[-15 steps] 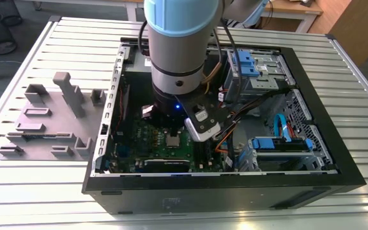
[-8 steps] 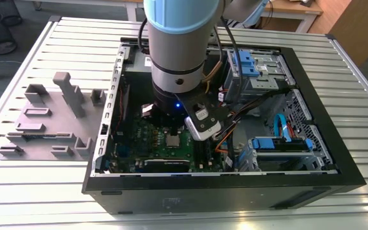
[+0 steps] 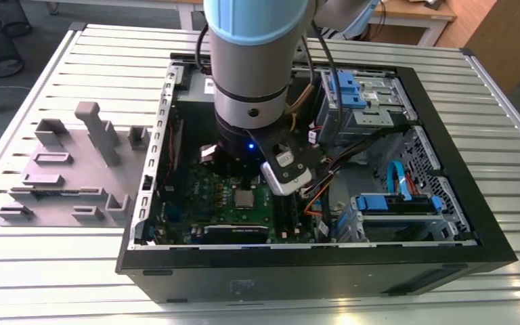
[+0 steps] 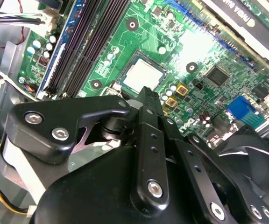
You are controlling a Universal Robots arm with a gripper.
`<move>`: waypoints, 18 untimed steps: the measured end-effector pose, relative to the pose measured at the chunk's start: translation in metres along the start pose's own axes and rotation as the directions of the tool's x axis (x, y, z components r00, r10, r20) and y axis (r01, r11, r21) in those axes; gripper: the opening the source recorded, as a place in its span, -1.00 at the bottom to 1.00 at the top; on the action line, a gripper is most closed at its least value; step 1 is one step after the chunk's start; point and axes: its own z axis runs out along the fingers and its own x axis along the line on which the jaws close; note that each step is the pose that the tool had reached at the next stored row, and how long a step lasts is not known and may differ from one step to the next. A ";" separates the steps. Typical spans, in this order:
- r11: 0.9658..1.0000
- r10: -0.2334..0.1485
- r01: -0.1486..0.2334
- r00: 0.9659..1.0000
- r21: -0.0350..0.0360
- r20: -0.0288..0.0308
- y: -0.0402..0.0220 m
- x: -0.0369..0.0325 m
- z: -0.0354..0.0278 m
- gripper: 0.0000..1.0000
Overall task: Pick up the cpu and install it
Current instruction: 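Close the cpu cover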
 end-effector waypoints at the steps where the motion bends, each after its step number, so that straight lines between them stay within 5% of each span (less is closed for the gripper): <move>1: 1.000 0.000 0.000 1.000 0.000 0.000 0.0009 -0.0003 0.0003 -0.79; 18: 1.000 -0.023 0.023 1.000 -0.001 -0.001 0.0096 -0.0177 0.0049 -0.79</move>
